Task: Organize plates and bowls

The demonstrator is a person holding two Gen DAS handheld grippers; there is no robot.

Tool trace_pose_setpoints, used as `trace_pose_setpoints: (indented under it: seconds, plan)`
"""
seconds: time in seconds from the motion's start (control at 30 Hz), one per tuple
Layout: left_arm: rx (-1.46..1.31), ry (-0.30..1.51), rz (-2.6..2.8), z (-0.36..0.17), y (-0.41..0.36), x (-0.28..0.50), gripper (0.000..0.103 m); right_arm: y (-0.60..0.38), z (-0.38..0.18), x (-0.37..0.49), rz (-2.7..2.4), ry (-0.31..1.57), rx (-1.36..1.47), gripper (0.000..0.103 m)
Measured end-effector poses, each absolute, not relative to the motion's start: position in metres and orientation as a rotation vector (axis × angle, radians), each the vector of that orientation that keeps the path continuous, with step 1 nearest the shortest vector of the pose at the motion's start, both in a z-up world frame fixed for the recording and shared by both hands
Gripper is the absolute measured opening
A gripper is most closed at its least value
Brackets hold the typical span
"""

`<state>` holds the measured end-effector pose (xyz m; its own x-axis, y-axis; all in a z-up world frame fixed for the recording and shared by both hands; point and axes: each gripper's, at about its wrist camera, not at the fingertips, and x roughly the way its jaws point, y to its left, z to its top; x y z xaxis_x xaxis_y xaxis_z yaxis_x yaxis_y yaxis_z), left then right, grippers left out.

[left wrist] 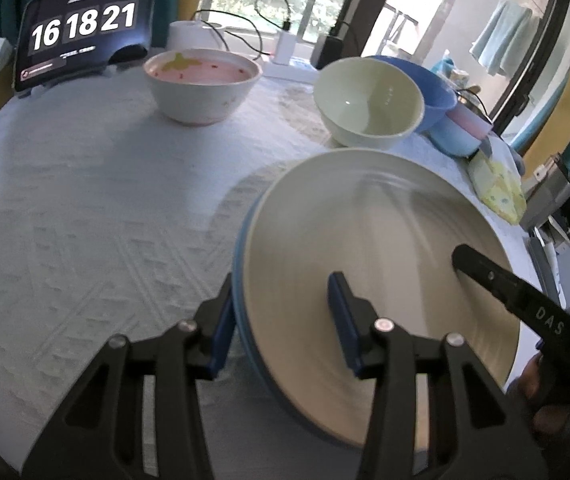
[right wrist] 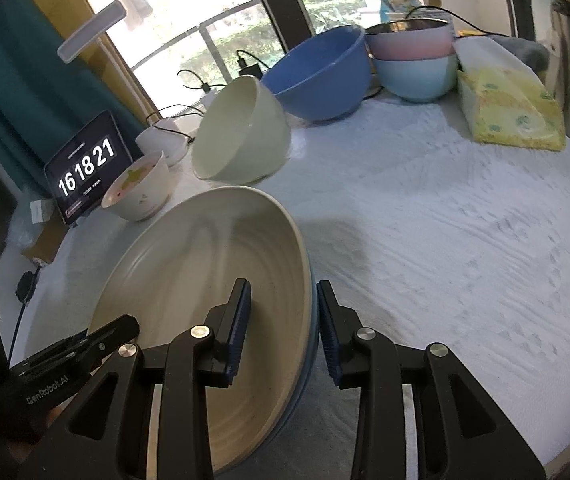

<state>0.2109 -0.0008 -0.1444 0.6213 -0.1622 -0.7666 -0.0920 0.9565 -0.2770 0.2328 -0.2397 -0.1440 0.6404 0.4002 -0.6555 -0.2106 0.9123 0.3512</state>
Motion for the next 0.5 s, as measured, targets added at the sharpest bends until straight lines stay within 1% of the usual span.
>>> trace_pose_setpoints:
  seconds: [0.5]
  plan:
    - [-0.366,0.864,0.045,-0.142,0.057,0.201,0.046,-0.178,-0.131,0.243,0.433,0.81,0.178,0.035]
